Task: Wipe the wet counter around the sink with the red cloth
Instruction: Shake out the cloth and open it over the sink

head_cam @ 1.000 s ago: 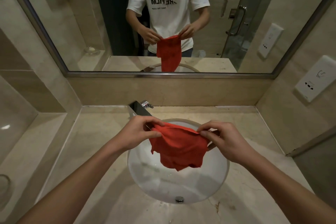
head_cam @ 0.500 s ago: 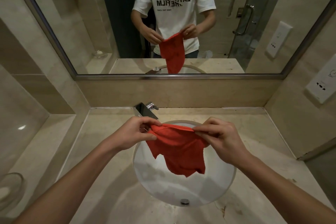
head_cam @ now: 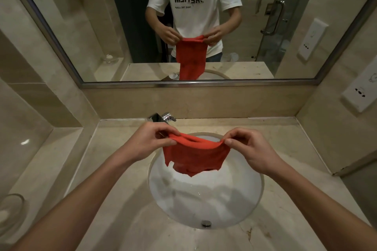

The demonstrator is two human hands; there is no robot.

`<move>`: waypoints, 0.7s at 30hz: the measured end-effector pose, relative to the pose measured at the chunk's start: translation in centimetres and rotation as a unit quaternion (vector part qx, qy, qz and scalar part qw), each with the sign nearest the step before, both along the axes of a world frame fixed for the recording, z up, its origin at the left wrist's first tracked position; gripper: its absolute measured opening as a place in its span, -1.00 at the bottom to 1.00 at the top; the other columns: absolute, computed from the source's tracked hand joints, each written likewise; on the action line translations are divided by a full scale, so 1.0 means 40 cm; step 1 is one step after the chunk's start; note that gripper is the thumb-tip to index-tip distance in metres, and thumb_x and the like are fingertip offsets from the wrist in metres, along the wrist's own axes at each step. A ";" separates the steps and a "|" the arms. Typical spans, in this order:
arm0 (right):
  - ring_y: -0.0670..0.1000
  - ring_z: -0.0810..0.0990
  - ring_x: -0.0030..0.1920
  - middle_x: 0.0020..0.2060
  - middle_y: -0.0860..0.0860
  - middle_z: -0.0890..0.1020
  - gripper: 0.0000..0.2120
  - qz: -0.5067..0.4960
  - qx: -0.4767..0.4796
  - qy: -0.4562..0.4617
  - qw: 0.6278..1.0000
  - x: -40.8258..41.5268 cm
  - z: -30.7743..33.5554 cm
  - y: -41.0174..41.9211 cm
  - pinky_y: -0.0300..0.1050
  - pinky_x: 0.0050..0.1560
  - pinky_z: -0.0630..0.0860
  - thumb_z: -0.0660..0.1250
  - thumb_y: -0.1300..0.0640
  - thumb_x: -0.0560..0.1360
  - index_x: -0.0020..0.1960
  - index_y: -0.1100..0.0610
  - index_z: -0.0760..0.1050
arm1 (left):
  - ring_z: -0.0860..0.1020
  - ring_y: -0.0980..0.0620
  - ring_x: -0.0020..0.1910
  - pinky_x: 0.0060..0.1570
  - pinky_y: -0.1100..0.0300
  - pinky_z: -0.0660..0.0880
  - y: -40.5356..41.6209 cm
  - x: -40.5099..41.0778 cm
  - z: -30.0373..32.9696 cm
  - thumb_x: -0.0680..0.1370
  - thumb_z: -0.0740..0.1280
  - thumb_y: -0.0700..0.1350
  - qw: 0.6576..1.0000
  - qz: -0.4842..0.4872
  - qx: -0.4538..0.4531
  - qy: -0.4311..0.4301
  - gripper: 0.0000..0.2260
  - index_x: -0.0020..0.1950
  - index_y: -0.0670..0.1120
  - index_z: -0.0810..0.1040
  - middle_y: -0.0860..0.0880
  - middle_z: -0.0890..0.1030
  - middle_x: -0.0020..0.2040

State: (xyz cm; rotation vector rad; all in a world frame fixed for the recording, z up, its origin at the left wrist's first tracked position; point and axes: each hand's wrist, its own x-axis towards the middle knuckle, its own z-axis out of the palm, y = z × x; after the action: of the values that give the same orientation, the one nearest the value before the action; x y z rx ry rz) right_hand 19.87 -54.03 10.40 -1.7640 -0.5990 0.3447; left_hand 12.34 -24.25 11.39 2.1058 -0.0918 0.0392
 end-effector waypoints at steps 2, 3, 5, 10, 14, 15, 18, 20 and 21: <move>0.00 0.68 -0.12 -0.19 0.05 0.71 -0.91 -0.034 -0.003 -0.018 0.999 0.002 -0.003 0.002 -0.10 0.02 0.59 0.39 0.32 0.54 -0.11 0.20 0.64 | 0.61 0.17 -0.14 -0.09 0.33 0.47 -0.001 0.001 0.006 0.43 0.51 -0.25 1.000 0.017 0.004 -0.016 -0.82 -0.02 -0.03 0.71 0.10 0.69 -0.13; -0.01 0.68 -0.13 -0.20 0.03 0.71 -0.91 -0.048 -0.003 -0.027 0.998 0.003 -0.004 0.003 -0.10 0.01 0.60 0.40 0.32 0.53 -0.12 0.19 0.64 | 0.61 0.18 -0.15 -0.11 0.36 0.46 0.000 0.001 0.008 0.44 0.51 -0.25 0.999 0.024 0.006 -0.021 -0.83 -0.03 -0.04 0.72 0.10 0.69 -0.14; -0.02 0.69 -0.14 -0.20 -0.01 0.71 -0.92 -0.066 -0.010 -0.043 0.997 0.001 -0.005 0.006 -0.10 0.00 0.60 0.43 0.31 0.52 -0.12 0.17 0.65 | 0.61 0.19 -0.17 -0.13 0.38 0.45 -0.001 0.002 0.012 0.44 0.51 -0.24 0.999 0.029 0.013 -0.030 -0.86 -0.05 -0.04 0.72 0.11 0.69 -0.16; -0.07 0.66 -0.10 -0.20 -0.08 0.67 -0.84 -0.064 -0.044 -0.068 0.995 0.006 0.001 0.006 -0.15 0.02 0.58 0.44 0.23 0.52 0.01 -0.01 0.65 | 0.61 0.10 -0.16 -0.10 0.21 0.51 0.000 0.010 0.016 0.49 0.47 -0.21 0.998 0.029 0.021 -0.057 -0.93 -0.11 -0.03 0.69 0.10 0.68 -0.18; -0.07 0.66 -0.08 -0.18 -0.08 0.68 -0.87 -0.015 -0.058 -0.083 0.995 0.011 0.016 0.003 -0.11 0.02 0.57 0.34 0.23 0.60 -0.07 0.10 0.63 | 0.53 0.10 -0.16 -0.11 0.22 0.45 -0.012 0.013 0.020 0.56 0.34 -0.08 0.998 0.009 -0.006 -0.065 -0.94 -0.09 -0.04 0.56 0.12 0.58 -0.18; -0.07 0.65 -0.10 -0.21 -0.07 0.66 -0.85 -0.008 -0.040 -0.049 0.998 0.009 0.023 0.003 -0.15 0.02 0.56 0.31 0.22 0.62 -0.08 0.14 0.61 | 0.50 0.14 -0.18 -0.15 0.26 0.42 -0.014 0.014 0.022 0.57 0.32 -0.09 0.998 0.007 -0.026 -0.060 -0.93 -0.08 -0.06 0.54 0.14 0.55 -0.19; -0.05 0.56 -0.18 -0.28 -0.05 0.55 -0.80 -0.009 0.049 0.081 0.995 0.002 0.039 0.016 -0.13 -0.01 0.58 0.21 0.23 0.66 -0.12 0.20 0.50 | 0.46 0.21 -0.21 -0.22 0.36 0.38 -0.021 0.019 0.028 0.62 0.29 -0.17 0.997 0.001 -0.056 -0.052 -0.94 -0.06 -0.08 0.51 0.16 0.51 -0.18; -0.05 0.51 -0.22 -0.29 -0.05 0.49 -0.77 -0.027 0.066 0.096 0.993 0.003 0.040 0.027 -0.10 -0.13 0.57 0.18 0.20 0.67 -0.15 0.13 0.47 | 0.45 0.22 -0.20 -0.22 0.38 0.37 -0.028 0.024 0.027 0.62 0.29 -0.18 0.997 0.006 -0.054 -0.057 -0.93 -0.06 -0.07 0.51 0.18 0.51 -0.17; -0.06 0.50 -0.23 -0.29 -0.07 0.48 -0.77 -0.037 0.057 0.078 0.995 0.002 0.040 0.030 -0.10 -0.18 0.55 0.17 0.19 0.68 -0.14 0.10 0.46 | 0.45 0.20 -0.21 -0.23 0.37 0.36 -0.032 0.027 0.024 0.61 0.31 -0.15 0.997 0.011 -0.056 -0.058 -0.93 -0.07 -0.06 0.52 0.18 0.51 -0.17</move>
State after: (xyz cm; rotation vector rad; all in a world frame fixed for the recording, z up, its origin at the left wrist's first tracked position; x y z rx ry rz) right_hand 19.95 -52.82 11.98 -1.6273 -0.4318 0.3855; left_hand 13.43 -25.53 12.36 1.9907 -0.1331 0.1772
